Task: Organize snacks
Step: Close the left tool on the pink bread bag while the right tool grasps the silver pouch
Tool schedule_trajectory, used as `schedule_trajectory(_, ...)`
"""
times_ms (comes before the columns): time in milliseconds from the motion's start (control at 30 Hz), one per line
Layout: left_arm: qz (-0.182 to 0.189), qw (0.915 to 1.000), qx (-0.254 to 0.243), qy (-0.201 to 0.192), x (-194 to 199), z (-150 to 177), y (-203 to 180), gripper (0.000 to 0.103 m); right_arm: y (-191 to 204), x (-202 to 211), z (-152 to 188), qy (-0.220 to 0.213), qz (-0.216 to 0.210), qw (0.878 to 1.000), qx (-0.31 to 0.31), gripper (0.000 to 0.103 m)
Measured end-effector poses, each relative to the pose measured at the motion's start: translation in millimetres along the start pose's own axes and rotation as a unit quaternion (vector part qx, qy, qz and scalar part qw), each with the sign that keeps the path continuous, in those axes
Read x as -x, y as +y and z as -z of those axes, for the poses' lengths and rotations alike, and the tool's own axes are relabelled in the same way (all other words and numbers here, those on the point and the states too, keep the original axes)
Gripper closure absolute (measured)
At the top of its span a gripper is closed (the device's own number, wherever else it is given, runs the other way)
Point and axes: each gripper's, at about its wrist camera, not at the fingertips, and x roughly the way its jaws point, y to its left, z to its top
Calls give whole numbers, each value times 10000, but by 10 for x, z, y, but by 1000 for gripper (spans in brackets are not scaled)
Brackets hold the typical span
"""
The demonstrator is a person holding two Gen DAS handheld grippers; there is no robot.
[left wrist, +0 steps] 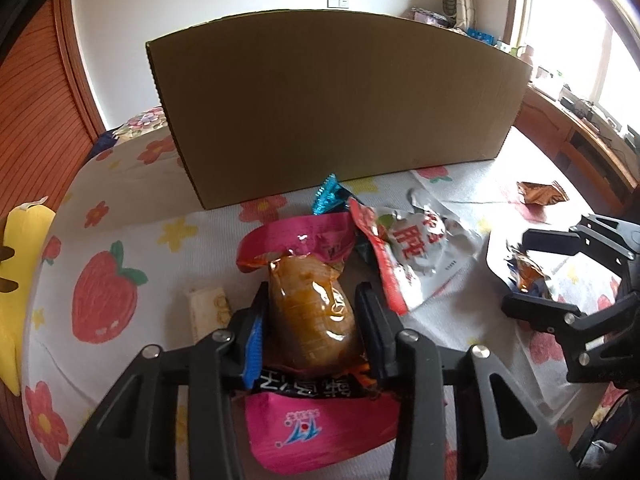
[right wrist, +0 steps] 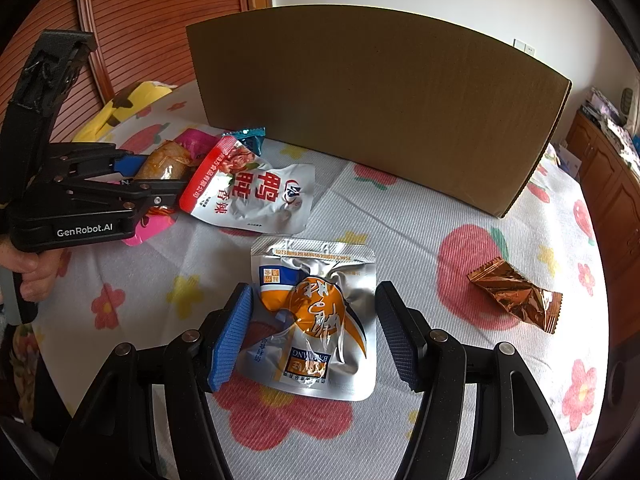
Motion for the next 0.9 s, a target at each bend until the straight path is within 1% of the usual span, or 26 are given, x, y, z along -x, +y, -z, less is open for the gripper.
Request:
schedule_trajectory(167, 21, 9999, 16, -102, 126, 67, -33, 65, 1, 0, 1, -1, 0, 10000, -2, 38)
schedule_trajectory(233, 60, 9997, 110, -206, 222, 84, -12, 65, 5, -2, 1, -1, 1, 10000, -2, 38)
schedule_trajectory(333, 21, 9991, 177, -378, 363, 109, 10, 65, 6, -1, 3, -2, 0, 10000, -3, 38)
schedule_trajectory(533, 11, 9979, 266, -586, 567, 155, 48, 64, 5, 0, 3, -3, -1, 10000, -4, 38)
schedule_trajectory(900, -72, 9966, 141, -811, 806, 236, -37, 64, 9, 3, 0, -1, 13, 10000, 1, 38)
